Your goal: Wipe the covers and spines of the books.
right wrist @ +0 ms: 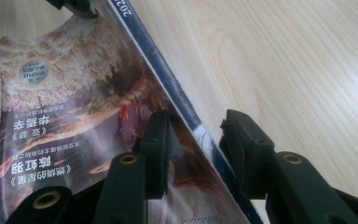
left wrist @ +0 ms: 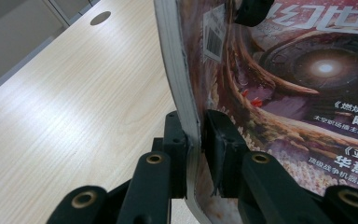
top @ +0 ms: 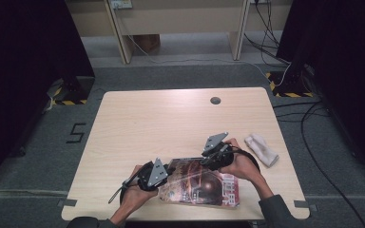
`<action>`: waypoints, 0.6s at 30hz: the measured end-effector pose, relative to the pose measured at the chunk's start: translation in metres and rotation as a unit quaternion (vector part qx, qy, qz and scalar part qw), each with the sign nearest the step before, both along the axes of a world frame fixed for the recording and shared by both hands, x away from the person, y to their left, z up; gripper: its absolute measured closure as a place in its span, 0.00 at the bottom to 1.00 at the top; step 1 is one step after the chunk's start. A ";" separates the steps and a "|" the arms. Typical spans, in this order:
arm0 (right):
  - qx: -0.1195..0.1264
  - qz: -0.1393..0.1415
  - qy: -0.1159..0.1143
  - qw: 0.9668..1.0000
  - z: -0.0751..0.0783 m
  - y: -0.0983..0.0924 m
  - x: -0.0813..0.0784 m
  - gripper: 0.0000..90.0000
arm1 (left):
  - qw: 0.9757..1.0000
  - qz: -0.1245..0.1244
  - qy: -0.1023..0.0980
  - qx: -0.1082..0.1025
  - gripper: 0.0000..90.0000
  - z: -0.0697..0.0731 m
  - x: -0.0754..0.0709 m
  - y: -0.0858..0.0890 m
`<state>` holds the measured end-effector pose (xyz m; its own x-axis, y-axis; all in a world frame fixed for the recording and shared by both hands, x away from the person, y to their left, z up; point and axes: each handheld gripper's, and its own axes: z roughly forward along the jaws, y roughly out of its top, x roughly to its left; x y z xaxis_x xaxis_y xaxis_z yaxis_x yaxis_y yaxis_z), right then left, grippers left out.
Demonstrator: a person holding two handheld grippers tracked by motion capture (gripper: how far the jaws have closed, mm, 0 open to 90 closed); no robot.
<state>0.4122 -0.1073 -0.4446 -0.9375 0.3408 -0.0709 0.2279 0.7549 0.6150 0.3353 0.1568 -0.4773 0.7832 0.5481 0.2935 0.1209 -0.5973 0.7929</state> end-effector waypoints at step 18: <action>-0.020 0.052 0.008 0.998 -0.002 0.000 -0.001 0.87 | 1.000 0.015 0.007 0.000 0.78 -0.002 0.021 -0.003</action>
<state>0.4108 -0.1069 -0.4462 -0.9686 0.2392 -0.0672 0.1570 0.7990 0.5805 0.3559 0.1543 -0.4790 0.7705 0.5716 0.2819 0.1500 -0.5925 0.7915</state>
